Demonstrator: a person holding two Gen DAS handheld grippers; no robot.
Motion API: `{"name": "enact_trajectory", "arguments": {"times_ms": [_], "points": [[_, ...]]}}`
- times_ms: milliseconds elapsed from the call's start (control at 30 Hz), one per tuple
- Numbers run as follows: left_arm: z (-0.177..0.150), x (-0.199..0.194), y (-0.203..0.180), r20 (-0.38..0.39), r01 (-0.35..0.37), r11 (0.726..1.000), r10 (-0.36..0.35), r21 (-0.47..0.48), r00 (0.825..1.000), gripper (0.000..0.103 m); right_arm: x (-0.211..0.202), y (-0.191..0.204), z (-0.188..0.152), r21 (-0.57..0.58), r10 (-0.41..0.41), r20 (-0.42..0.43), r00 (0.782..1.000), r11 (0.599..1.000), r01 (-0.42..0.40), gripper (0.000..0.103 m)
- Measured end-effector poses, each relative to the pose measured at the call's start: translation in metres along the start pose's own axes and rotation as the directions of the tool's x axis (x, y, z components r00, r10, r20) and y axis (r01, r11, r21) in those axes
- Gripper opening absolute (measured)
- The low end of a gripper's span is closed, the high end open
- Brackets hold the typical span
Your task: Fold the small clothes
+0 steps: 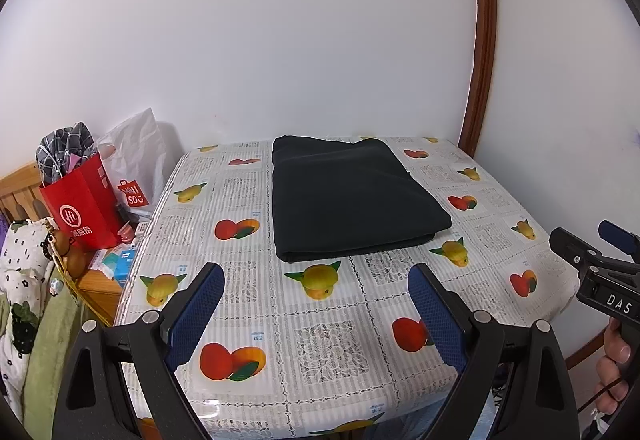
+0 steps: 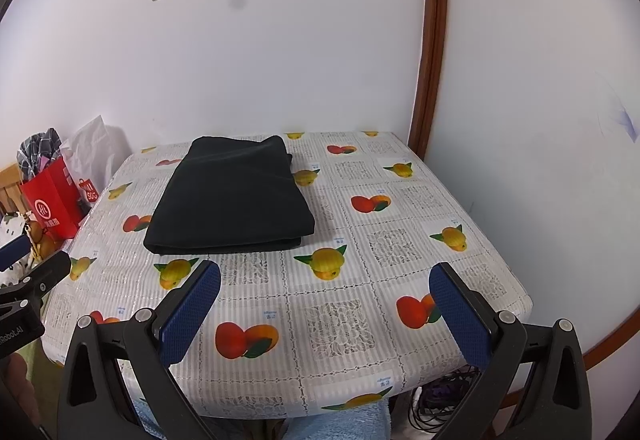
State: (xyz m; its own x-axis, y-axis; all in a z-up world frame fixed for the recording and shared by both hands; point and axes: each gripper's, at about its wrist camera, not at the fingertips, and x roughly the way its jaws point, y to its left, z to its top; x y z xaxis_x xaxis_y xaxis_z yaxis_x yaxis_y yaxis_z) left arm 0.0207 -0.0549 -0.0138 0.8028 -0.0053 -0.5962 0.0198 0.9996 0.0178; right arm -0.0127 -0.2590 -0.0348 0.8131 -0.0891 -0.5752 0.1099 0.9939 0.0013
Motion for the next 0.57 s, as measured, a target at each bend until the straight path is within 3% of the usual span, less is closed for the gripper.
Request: {"name": "enact_trajectory", "arguments": {"times_ms": [567], "points": [[0.0006,0.0015,0.0004,0.005,-0.002,1.0,0.003,-0.007,1.0,0.093,-0.0002,-0.0003,0.0,0.0,-0.001,-0.002,1.0,1.0,0.001,0.103]]}}
